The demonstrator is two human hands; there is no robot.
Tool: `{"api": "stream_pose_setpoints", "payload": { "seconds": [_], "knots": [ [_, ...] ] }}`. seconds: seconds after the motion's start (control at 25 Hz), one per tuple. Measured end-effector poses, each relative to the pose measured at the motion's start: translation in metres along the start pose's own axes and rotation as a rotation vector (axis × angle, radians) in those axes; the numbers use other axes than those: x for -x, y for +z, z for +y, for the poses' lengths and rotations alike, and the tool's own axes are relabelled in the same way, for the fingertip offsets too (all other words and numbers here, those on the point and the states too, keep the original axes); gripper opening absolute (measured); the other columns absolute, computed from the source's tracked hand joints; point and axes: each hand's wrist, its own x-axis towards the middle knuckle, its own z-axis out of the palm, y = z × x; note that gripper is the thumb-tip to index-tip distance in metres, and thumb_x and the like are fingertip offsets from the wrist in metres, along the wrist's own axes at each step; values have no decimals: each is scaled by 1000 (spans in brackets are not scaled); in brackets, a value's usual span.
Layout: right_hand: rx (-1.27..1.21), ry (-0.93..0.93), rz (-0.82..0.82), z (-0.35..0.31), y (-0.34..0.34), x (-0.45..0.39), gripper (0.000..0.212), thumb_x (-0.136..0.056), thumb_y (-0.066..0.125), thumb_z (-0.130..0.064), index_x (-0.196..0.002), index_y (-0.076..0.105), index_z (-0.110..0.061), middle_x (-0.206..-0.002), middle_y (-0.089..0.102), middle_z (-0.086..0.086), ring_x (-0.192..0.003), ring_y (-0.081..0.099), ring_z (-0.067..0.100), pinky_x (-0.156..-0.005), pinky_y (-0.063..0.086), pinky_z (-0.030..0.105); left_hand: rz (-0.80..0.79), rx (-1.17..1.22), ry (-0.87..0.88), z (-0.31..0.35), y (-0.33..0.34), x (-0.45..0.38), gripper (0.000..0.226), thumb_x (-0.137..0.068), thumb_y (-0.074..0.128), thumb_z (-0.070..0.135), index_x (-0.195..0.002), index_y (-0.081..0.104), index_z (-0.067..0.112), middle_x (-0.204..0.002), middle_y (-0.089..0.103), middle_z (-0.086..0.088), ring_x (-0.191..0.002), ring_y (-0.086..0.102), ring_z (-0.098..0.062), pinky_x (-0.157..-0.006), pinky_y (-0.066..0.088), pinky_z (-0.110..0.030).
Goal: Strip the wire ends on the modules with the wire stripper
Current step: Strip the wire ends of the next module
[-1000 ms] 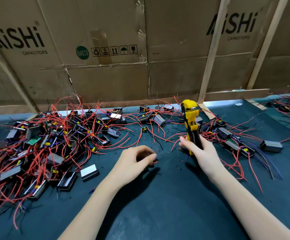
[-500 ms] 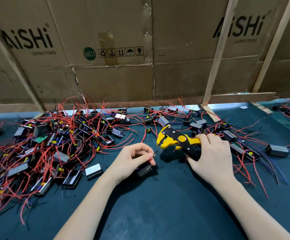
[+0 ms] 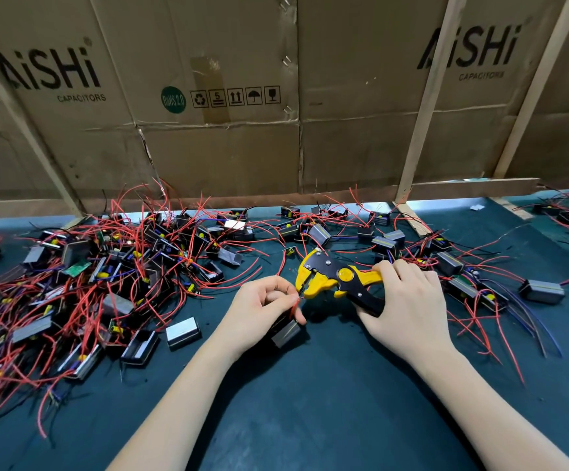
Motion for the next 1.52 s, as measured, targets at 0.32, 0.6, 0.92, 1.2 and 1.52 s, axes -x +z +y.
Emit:
{"api": "stream_pose_setpoints", "payload": {
  "seconds": [0.32, 0.6, 0.92, 1.2, 1.52],
  "knots": [
    [-26, 3, 25, -2, 2, 0, 49, -60, 82, -40, -91, 63, -7, -79, 61, 6, -77, 60, 32, -71, 43, 41, 33, 7, -51, 1, 0, -1, 12, -95, 58, 13, -85, 65, 14, -76, 76, -5, -61, 31, -23, -58, 35, -23],
    [-33, -1, 34, -1, 1, 0, 43, -62, 82, -41, -78, 60, -8, -70, 59, 5, -69, 60, 32, -65, 42, 39, 24, 39, -80, 2, 1, 0, 11, -96, 59, 12, -87, 63, 9, -76, 76, -7, -48, 36, -10, -50, 35, -13],
    [-9, 11, 54, -3, -2, 0, 47, -49, 90, -44, -66, 61, -11, -59, 59, 3, -52, 59, 30, -53, 42, 29, -2, 43, -73, 1, -1, 0, 9, -96, 61, 15, -90, 65, 8, -77, 76, -7, -52, 39, -11, -51, 36, -13],
    [40, 43, 21, -5, -1, 1, 49, -42, 93, -43, -51, 56, -13, -45, 54, 2, -37, 54, 26, -48, 26, 20, -25, 41, -63, 2, -5, 0, 9, -94, 63, 14, -88, 66, 9, -76, 76, -9, -63, 40, -20, -56, 37, -14],
    [12, 181, 48, 8, -1, -3, 49, -63, 82, -53, -77, 63, -10, -69, 63, 5, -63, 62, 33, -56, 34, 30, 17, 39, -44, 6, -5, -1, 8, -96, 55, 3, -93, 59, 9, -73, 74, -5, -67, 61, -9, -61, 41, -14]
  ]
}}
